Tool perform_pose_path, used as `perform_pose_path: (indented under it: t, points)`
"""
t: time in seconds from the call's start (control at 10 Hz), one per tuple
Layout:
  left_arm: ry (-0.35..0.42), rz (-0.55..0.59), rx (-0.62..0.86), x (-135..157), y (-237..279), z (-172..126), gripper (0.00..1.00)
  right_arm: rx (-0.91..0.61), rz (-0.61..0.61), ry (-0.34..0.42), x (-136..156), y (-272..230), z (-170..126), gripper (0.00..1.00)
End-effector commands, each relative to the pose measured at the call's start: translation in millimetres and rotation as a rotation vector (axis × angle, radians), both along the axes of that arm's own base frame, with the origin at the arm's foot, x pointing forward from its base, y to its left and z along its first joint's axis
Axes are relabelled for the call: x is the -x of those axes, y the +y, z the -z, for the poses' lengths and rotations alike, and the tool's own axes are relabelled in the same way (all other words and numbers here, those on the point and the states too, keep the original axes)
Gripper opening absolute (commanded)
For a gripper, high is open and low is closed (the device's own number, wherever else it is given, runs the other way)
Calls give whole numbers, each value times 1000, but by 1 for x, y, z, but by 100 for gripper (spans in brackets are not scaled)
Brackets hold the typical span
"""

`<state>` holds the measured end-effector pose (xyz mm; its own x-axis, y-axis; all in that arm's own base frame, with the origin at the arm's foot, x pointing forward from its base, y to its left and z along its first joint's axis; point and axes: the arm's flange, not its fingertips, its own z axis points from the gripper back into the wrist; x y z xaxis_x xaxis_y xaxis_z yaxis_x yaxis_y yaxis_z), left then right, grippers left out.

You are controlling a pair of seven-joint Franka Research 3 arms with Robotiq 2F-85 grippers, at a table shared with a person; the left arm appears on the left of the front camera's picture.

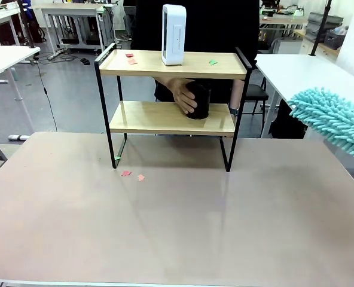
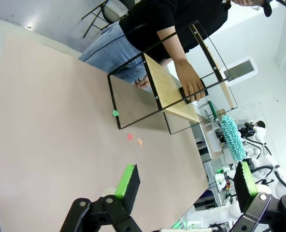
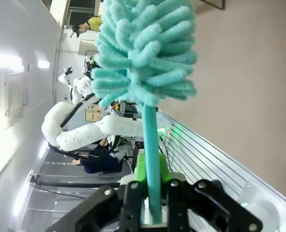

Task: Clean the shelf.
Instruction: Clean the remaining tier of the Shelf with the Duster once objects are removed.

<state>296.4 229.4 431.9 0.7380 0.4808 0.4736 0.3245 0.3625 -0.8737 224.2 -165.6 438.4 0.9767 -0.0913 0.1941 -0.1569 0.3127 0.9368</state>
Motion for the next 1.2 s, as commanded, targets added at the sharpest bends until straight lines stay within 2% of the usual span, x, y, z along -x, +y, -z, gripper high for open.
perform_pose_path:
  t: [0.0, 1.1]
  points:
    - [-29, 1, 1, 0, -1, -1, 100, -11, 11, 13, 3, 0, -8, 0]
    - [-29, 1, 1, 0, -1, -1, 100, -11, 11, 13, 3, 0, -8, 0]
